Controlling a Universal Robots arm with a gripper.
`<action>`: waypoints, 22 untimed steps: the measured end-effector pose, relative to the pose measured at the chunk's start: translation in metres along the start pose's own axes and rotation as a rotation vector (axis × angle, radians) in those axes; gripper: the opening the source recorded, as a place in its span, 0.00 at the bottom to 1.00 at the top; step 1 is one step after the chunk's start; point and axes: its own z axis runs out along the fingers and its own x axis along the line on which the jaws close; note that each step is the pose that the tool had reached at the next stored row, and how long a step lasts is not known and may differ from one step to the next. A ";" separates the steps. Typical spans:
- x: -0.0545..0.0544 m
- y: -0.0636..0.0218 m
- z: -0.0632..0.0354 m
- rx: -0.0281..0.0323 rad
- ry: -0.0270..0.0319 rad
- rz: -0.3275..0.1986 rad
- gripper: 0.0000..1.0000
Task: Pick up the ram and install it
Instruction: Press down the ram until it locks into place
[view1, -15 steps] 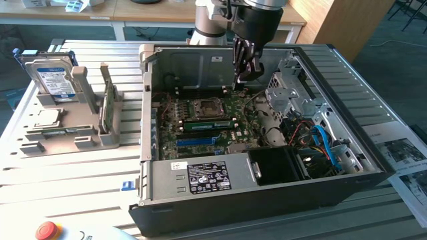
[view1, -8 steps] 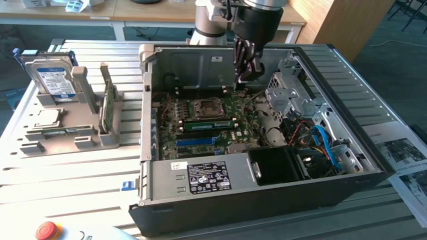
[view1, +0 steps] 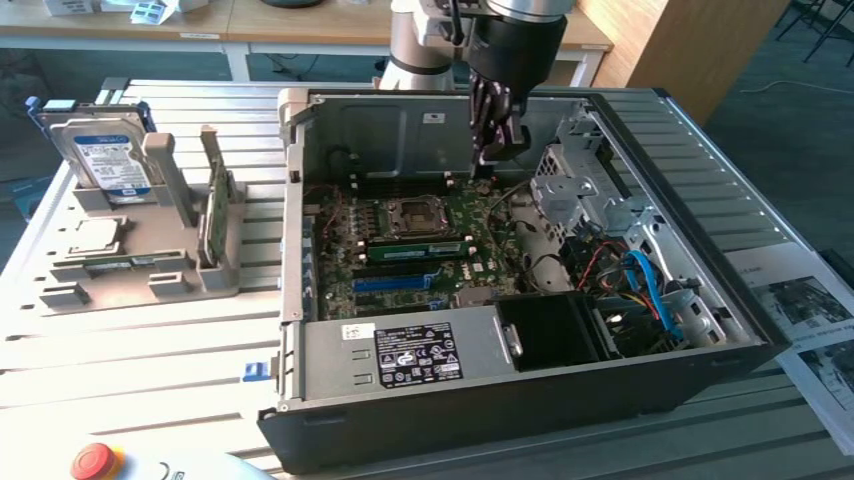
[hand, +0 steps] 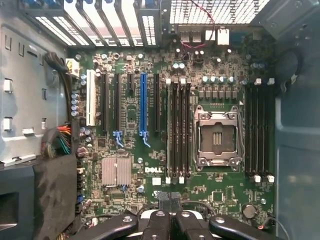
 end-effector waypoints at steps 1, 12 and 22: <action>0.000 0.0000 0.0000 0.0019 -0.0023 0.000 0.10; 0.001 0.0001 0.0010 0.0112 -0.0299 0.000 0.10; 0.001 0.0000 0.0080 0.0111 -0.0304 0.000 0.10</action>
